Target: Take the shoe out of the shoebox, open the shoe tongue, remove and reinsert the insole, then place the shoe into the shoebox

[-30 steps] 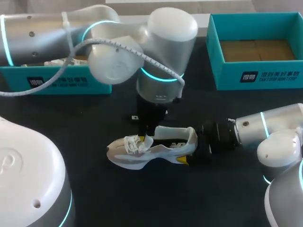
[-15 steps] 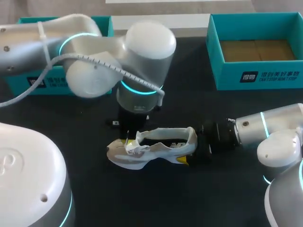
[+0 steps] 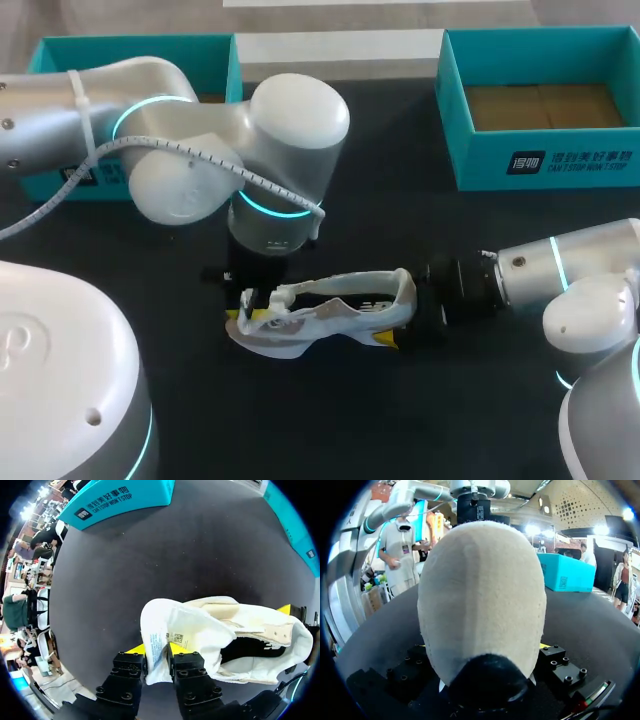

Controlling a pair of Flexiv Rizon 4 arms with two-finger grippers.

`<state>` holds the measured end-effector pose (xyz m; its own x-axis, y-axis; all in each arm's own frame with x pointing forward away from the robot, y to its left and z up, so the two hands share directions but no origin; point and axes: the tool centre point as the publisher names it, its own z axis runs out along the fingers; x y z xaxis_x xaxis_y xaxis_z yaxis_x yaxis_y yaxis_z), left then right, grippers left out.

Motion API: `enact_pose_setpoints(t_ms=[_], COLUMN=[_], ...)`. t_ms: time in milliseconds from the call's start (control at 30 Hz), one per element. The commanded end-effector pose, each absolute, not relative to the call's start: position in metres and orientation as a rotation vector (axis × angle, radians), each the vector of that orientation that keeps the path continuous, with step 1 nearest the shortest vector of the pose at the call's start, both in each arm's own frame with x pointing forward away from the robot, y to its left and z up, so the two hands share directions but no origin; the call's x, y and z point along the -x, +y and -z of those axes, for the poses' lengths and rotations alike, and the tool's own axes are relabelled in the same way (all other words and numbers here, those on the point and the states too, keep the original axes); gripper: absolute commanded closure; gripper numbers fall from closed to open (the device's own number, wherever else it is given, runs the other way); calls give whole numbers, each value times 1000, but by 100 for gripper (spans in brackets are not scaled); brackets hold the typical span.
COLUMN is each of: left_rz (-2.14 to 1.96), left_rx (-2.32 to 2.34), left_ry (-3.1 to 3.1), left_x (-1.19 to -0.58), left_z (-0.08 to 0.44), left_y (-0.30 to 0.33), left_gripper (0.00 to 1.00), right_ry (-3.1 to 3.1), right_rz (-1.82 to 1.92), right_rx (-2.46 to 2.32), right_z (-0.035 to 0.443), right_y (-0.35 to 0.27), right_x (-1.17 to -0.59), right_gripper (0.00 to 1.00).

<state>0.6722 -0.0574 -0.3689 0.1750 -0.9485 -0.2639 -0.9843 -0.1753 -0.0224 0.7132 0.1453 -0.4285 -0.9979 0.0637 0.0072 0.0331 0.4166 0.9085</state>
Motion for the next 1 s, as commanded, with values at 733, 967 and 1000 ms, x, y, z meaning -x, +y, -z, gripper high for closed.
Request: enact_pose_setpoints(t_ms=[733,967,1000], left_rz=[-174,-106,-87], left_rx=[2176,2072,2046], left_ry=[2048,2130,2143], left_x=[-682,-689,-691], left_z=[314,293,289], left_y=[-28,-39,-42], left_gripper=[0,0,0], right_ry=[2626,2626,2626], right_rz=[-1669,-1669,-1669], right_rx=[-92,-92,-92], right_z=[433,433,433], right_y=[146,146,146], right_x=[-716,-716,-716], right_gripper=[100,100,100])
